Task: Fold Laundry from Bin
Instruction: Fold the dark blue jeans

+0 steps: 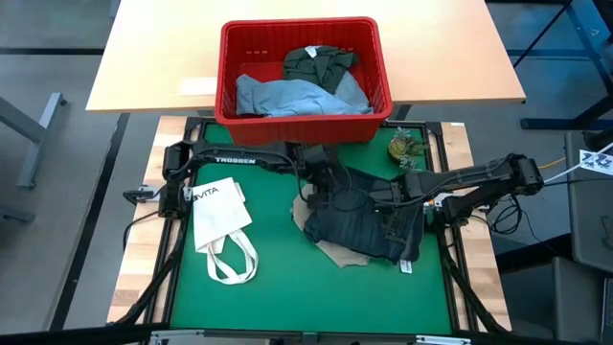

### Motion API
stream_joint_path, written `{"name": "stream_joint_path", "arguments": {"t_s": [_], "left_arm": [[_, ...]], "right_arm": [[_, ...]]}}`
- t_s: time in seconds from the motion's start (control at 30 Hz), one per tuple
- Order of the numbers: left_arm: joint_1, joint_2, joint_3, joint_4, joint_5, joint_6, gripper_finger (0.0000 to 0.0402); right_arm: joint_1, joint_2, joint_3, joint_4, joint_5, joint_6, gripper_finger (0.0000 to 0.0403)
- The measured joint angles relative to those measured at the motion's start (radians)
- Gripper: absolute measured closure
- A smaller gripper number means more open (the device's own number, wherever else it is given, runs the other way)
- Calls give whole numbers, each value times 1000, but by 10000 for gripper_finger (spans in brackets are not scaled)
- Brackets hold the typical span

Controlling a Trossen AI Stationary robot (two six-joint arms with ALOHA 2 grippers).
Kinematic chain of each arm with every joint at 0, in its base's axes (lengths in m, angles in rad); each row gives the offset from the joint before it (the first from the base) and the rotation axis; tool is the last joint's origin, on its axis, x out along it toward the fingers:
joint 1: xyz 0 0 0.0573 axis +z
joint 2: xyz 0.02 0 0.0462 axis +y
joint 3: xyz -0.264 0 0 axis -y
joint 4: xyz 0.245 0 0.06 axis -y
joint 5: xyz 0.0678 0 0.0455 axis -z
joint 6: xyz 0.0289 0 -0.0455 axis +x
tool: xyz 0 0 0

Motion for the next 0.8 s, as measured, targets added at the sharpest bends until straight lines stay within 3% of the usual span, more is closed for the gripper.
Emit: {"name": "stream_joint_path", "arguments": {"t_s": [0.2,0.5,0.63,0.8], "left_arm": [[44,1,-148,190,-132,-7,336],[129,1,-311,366,-103,-55,349],[134,3,-346,342,-103,-71,349],[127,-11,-290,225,-103,-70,349]], "right_arm": [[-2,0,-144,45,-1,103,226],[-2,-2,-311,132,-97,158,226],[-2,-2,-313,141,-98,158,226],[-2,0,-281,106,-105,158,226]]}}
